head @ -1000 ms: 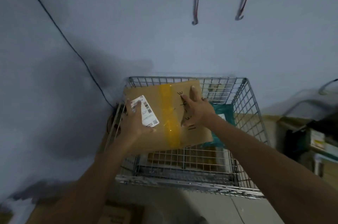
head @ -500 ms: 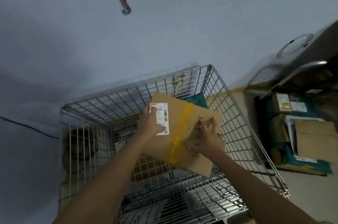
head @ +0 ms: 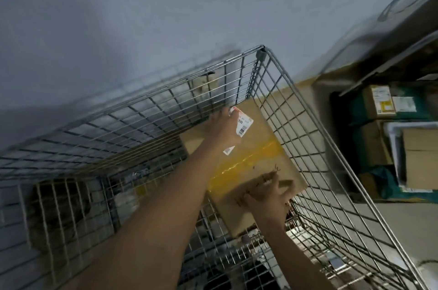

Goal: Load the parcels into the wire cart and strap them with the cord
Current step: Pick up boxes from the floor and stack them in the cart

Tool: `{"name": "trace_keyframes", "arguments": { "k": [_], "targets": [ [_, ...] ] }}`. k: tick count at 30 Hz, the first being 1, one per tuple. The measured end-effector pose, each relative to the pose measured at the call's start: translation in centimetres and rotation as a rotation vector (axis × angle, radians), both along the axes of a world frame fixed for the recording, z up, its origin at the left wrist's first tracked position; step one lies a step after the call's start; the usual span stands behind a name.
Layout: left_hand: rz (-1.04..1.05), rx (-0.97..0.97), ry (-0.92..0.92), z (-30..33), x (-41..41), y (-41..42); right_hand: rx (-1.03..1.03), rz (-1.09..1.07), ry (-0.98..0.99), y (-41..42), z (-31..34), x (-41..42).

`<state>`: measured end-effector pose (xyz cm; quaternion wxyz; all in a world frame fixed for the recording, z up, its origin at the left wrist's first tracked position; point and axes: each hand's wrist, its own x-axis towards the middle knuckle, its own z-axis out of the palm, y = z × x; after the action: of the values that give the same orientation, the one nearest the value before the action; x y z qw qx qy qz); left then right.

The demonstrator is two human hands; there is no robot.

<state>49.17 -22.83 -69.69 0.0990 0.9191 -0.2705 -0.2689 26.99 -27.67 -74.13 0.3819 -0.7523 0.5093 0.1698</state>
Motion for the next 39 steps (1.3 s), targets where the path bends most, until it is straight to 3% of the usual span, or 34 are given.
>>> {"name": "trace_keyframes", "arguments": {
  "k": [5, 11, 16, 19, 22, 29, 34, 39],
  "targets": [
    [-0.063, 0.050, -0.065, -5.4, 3.0, -3.5, -0.014, -0.061, -0.094, -1.8, -4.9, 1.8],
    [0.011, -0.022, 0.117, -9.8, 2.4, -3.7, -0.021, -0.074, -0.032, -1.9, -6.9, 4.9],
    [-0.113, 0.073, -0.029, -10.7, 0.7, -2.6, -0.038, -0.032, 0.024, -1.5, -7.7, 5.0],
    [-0.009, 0.066, -0.140, -10.2, -1.9, -1.4, -0.059, 0.009, 0.080, -1.5, -7.7, 5.2],
    [0.070, 0.080, -0.154, -10.4, -4.6, 0.2, -0.067, 0.095, 0.151, -1.9, -7.2, 5.4],
    [0.110, 0.040, 0.132, -8.3, -3.3, 1.0, -0.149, 0.347, 0.238, -3.9, -4.5, 4.2],
    [0.351, -0.098, -0.026, -3.7, -5.5, 4.7, -0.238, 0.585, 0.081, -3.3, 0.1, 3.6],
    [0.517, 0.000, -0.030, 0.9, -11.8, 12.5, -0.141, 1.043, -0.011, -0.4, 5.6, 4.2]
  ]
}}
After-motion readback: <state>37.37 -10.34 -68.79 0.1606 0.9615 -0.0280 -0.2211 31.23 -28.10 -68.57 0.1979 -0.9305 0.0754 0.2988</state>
